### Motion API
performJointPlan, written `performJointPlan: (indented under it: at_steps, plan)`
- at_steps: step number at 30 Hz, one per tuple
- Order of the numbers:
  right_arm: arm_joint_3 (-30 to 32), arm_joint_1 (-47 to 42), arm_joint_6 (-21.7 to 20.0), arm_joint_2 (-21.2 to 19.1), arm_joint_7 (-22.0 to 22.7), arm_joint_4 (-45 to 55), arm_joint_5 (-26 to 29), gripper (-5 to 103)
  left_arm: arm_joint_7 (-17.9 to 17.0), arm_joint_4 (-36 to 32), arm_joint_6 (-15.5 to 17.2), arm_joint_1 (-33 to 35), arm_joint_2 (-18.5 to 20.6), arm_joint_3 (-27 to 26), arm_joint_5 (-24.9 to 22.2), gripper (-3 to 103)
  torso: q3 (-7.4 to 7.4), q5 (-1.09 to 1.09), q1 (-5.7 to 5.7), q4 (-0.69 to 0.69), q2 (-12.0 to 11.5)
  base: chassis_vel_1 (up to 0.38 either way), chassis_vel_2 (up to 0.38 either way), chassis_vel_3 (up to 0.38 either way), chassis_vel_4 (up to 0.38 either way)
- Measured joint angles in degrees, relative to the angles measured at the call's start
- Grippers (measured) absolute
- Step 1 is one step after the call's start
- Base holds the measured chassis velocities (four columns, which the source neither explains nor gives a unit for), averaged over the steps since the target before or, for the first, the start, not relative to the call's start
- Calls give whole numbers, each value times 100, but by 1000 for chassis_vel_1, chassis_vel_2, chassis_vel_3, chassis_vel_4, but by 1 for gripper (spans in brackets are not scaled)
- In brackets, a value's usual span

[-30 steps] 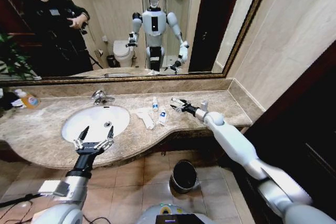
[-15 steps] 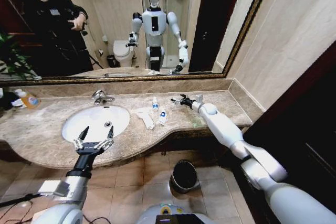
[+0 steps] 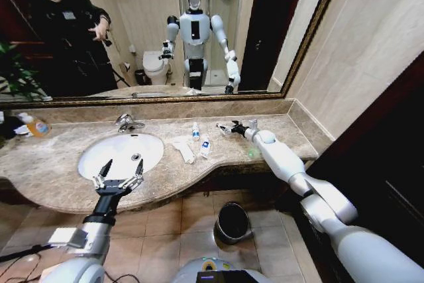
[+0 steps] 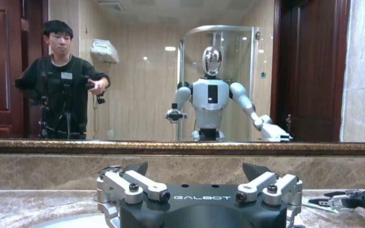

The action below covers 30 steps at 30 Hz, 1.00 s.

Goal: Pick up the trash from the sink and place it in the trash bin.

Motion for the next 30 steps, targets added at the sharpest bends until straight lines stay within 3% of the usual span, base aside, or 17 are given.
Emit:
performJointPlan:
  at_steps: [5,8,12,13,17,18,19,20,23,24,25,26,28,29,30]
  plan:
    - [-9,-36,8,5,22,6,-2,103,0,0,0,0,0,0,0,100,0,0,0,0,0,0,0,0,0]
    - [-9,-61,2,2,40,10,-10,90,0,0,0,0,0,0,0,100,0,-1,0,0,0,0,0,0,0]
    - [21,-116,-56,-13,42,45,-94,82,0,0,0,0,0,0,0,100,0,0,0,0,0,0,0,0,0]
    - [23,-135,-57,-26,43,61,-108,70,0,0,0,0,0,0,0,100,0,-1,0,0,0,0,0,0,0]
    - [24,-144,-26,-39,65,63,-112,70,0,0,0,0,0,0,0,100,-1,-1,0,0,0,0,0,0,0]
    - [23,-143,-12,-40,79,62,-111,61,0,0,0,0,0,0,0,100,0,-1,0,0,0,0,0,0,0]
    - [22,-140,12,-40,109,61,-103,61,0,0,0,0,0,0,0,100,0,-1,0,0,0,0,0,0,0]
    - [17,-139,26,-40,138,62,-93,54,0,0,0,0,0,0,0,100,0,-1,0,0,0,0,0,0,0]
    - [-1,-140,71,-42,201,84,-58,54,0,0,0,0,0,0,0,100,0,0,0,0,0,0,0,0,0]
    - [-18,-154,118,-51,251,140,-21,46,0,0,0,0,0,0,0,100,0,-1,0,0,0,0,0,0,0]
    - [-29,-180,126,-70,278,199,2,46,0,0,0,0,0,0,0,100,0,0,0,1,0,0,0,0,0]
    - [-43,-211,127,-96,309,274,25,36,0,0,0,0,0,0,0,100,0,0,0,1,0,0,0,0,0]
    - [-47,-222,127,-106,321,300,31,36,0,0,0,0,0,0,0,100,0,0,0,1,0,0,0,0,0]
    - [-62,-284,128,-155,365,435,69,26,0,0,0,0,0,0,0,100,0,-1,0,0,0,0,0,0,0]
    - [-66,-310,127,-174,382,479,90,26,0,0,0,0,0,0,0,100,0,-1,0,0,0,0,0,0,0]
